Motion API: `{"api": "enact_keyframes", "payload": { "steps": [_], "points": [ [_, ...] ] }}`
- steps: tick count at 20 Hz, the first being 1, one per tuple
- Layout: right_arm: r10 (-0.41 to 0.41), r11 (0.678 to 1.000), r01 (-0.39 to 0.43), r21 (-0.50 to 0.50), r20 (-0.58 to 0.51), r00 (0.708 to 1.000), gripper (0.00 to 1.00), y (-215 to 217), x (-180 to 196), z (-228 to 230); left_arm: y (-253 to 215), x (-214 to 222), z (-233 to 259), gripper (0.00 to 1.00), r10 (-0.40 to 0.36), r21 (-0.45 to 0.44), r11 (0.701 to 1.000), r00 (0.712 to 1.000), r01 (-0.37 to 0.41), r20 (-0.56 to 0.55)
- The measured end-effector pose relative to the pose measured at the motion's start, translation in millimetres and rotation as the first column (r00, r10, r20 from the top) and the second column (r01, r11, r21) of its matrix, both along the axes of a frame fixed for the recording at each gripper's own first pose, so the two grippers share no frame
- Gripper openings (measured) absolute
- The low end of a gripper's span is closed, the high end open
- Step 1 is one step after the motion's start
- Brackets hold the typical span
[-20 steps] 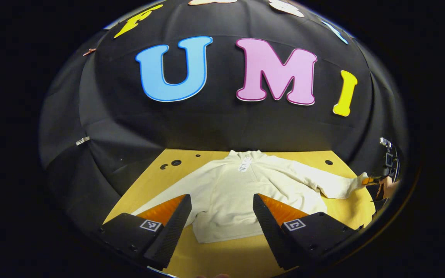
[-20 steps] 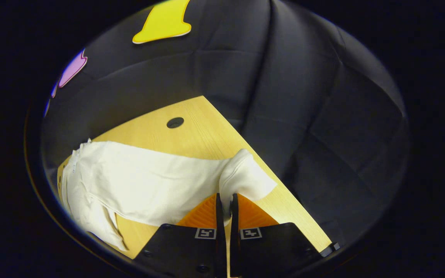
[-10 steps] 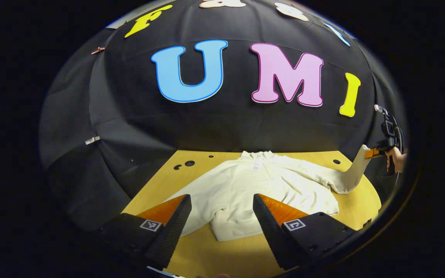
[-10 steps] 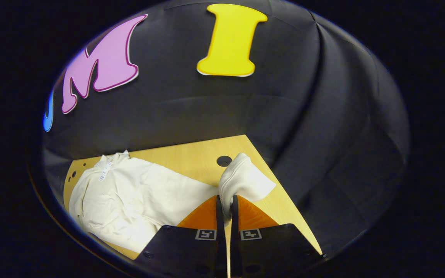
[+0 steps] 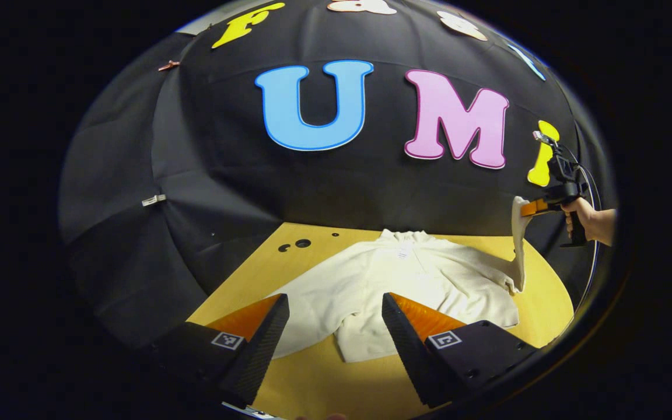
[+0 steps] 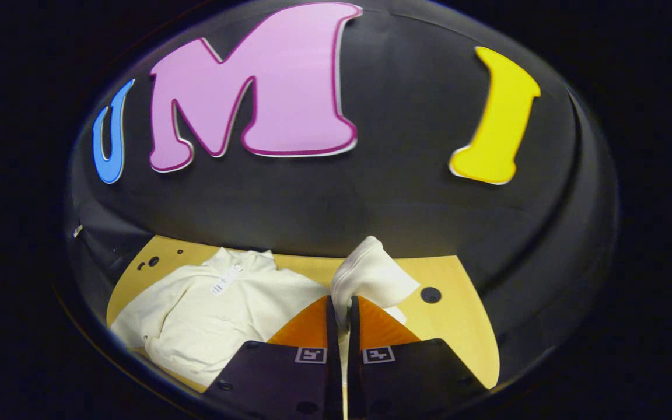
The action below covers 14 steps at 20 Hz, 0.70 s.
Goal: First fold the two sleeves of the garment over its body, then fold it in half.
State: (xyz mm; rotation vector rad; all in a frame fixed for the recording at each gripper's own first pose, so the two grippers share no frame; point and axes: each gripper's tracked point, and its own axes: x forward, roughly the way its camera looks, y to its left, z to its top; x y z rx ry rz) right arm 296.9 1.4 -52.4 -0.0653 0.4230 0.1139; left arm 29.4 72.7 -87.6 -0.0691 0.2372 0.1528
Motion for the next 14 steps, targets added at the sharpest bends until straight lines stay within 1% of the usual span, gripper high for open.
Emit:
{"api": "enact_keyframes", "payload": {
  "steps": [5,9,11,14],
  "points": [
    [0.123,0.992,-0.122,0.035,-0.020,0.992,0.07,112.3,26.1,-16.1,25.6,-3.2,-6.8,0.99,0.063,-0.034,0.997,0.998,-0.064,-0.010],
    [0.231,0.972,-0.229,0.047,-0.031,0.973,0.07,206.9,40.6,-33.8,50.7,-7.4,-19.7,0.98,0.119,-0.063,0.991,0.992,-0.121,-0.036],
    [0.280,0.960,-0.278,0.045,-0.049,0.959,0.07,247.6,39.8,-49.9,62.4,-8.1,-24.5,0.99,0.147,-0.081,0.985,0.988,-0.151,-0.047],
    [0.328,0.944,-0.324,0.057,-0.088,0.940,0.07,303.1,33.0,-75.8,80.6,-10.7,-32.6,0.99,0.194,-0.127,0.971,0.979,-0.201,-0.068]
  ]
}}
